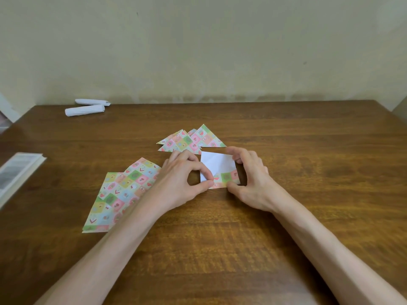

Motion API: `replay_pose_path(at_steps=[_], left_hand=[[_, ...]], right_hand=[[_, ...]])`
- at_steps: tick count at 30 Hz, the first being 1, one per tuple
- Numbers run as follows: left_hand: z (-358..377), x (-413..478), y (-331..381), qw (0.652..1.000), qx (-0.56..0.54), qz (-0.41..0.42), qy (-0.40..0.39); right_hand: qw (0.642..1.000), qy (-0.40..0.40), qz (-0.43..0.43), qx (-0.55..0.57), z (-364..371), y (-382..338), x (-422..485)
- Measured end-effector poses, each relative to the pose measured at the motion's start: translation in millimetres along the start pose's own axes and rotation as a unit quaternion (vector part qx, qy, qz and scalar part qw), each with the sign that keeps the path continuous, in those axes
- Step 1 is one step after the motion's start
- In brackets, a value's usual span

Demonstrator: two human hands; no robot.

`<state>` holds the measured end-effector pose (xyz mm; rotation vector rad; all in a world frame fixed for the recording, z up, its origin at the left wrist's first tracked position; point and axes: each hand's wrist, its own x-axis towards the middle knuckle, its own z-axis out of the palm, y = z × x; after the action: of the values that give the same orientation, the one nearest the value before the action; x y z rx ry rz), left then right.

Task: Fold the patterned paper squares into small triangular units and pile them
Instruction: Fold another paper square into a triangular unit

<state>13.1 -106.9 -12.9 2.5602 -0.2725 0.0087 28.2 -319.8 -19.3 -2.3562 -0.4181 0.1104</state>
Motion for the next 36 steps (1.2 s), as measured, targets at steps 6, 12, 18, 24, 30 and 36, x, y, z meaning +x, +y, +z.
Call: replay_pose_path(at_steps=[6, 12, 18, 24, 30, 36], left_hand=[[-1, 0, 1, 1.0, -0.001, -0.004, -0.006], [0, 0, 0, 1.0, -0.007, -0.008, -0.003], [-4, -1, -5, 1.0, -0.021, -0.012, -0.015], [-9, -2, -8, 0.998, -0.041, -0.023, -0.04], [-5, -5, -7, 0.999, -0.052, -0.012, -0.01], [0, -4, -3, 0.999, -0.035, -0.011, 0.008]], right_hand=[[0.998, 0.005, -0.008, 0.055, -4, 9, 2], [0.997, -0.028, -0.002, 0.068, -11, 10, 2], [0.995, -0.062, 0.015, 0.072, -18, 10, 5], [0.994, -0.034, 0.033, 0.096, -16, 4, 4], [0.998, 0.042, 0.046, -0.021, 8, -7, 4], [0.997, 0.031, 0.043, -0.058, 8, -9, 5]])
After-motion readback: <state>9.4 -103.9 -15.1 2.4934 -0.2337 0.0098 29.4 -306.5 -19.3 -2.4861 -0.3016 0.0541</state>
